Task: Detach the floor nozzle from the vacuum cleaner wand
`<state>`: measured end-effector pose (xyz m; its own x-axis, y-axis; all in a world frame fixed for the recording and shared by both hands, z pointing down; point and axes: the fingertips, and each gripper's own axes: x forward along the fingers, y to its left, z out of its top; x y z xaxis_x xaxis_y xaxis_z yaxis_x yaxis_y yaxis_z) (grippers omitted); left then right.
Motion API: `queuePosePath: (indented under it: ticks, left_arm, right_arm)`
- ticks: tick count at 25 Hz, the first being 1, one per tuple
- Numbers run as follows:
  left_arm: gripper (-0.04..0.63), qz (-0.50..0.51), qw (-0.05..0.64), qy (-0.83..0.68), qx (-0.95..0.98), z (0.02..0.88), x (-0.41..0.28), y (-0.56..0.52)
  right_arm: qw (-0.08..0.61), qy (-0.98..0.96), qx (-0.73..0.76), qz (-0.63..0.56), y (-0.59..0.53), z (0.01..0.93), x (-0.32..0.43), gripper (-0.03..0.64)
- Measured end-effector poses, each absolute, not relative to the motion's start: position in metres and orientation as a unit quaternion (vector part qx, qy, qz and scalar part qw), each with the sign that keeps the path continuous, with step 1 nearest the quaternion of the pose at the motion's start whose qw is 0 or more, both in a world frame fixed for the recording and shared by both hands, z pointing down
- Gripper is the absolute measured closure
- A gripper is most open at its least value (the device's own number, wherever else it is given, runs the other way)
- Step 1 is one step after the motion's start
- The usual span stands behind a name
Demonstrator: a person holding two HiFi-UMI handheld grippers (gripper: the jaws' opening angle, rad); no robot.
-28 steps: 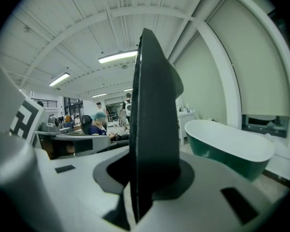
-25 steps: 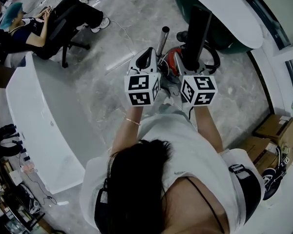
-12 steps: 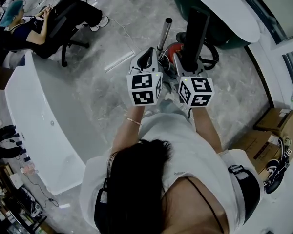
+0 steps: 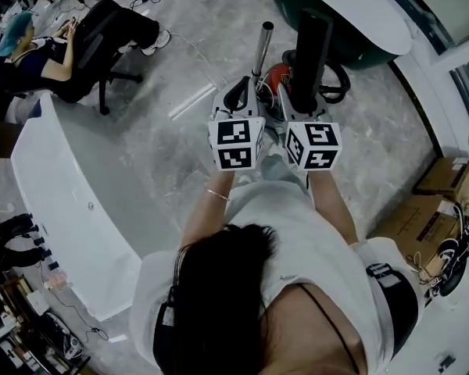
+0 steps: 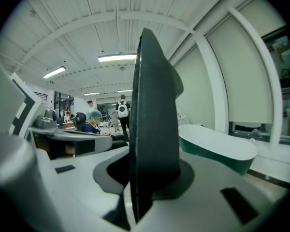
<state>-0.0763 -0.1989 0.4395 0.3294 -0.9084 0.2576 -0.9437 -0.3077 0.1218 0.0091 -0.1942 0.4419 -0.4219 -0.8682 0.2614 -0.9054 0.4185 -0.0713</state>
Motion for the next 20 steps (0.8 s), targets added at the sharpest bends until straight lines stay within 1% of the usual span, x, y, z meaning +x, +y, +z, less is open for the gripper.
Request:
queuePosePath:
  ticks: [12, 20]
  left_arm:
    - [0.592, 0.085, 0.113, -0.559, 0.817, 0.447, -0.067, -0.187]
    - [0.592, 0.082, 0.122, -0.552, 0.821, 0.454, -0.061, -0.181]
  right_arm:
    - [0.108, -0.830, 0.537, 0.103, -0.182, 0.451, 0.013, 0.518]
    - [0.114, -0.829, 0.538, 0.106, -0.176, 0.456, 0.018, 0.517]
